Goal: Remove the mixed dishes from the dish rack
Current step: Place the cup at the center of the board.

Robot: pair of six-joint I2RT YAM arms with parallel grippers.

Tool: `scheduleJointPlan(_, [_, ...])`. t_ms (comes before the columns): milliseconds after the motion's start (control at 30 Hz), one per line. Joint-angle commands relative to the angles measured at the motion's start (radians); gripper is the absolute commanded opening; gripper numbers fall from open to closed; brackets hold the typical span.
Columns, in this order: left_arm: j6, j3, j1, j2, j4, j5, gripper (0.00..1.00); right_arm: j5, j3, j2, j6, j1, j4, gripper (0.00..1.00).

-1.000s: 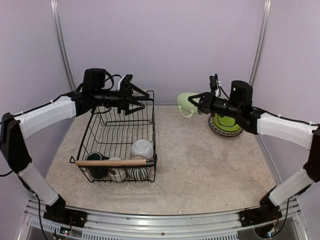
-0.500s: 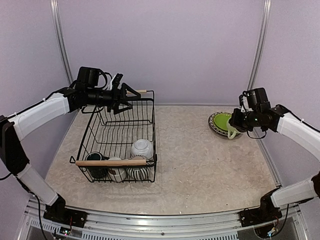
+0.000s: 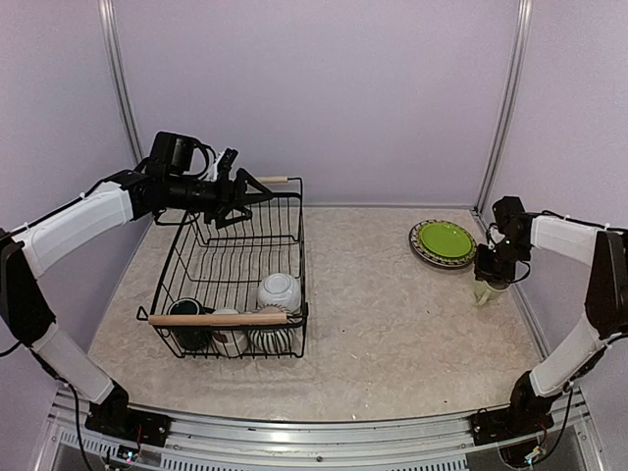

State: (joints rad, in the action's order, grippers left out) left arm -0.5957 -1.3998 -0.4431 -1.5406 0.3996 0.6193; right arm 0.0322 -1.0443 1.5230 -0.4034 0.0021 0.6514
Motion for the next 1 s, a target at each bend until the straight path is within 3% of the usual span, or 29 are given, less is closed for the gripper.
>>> scheduleJointPlan(0, [0.030, -0.020, 0.008, 0.031, 0.041, -0.022, 0.91, 0.027, -0.056, 0.038, 0.066, -0.031, 0.007, 0.00])
scheduleJointPlan(200, [0.062, -0.058, 0.008, -0.007, 0.125, -0.048, 0.93, 0.031, -0.068, 0.101, 0.083, -0.036, 0.005, 0.02])
scheduleJointPlan(467, [0.093, -0.084, -0.006, -0.076, 0.225, -0.080, 0.94, 0.057, -0.102, 0.087, 0.095, -0.036, -0.004, 0.40])
scheduleJointPlan(967, [0.169, -0.052, -0.095, -0.106, 0.378, -0.222, 0.93, 0.074, -0.139, -0.078, 0.110, -0.035, 0.059, 0.81])
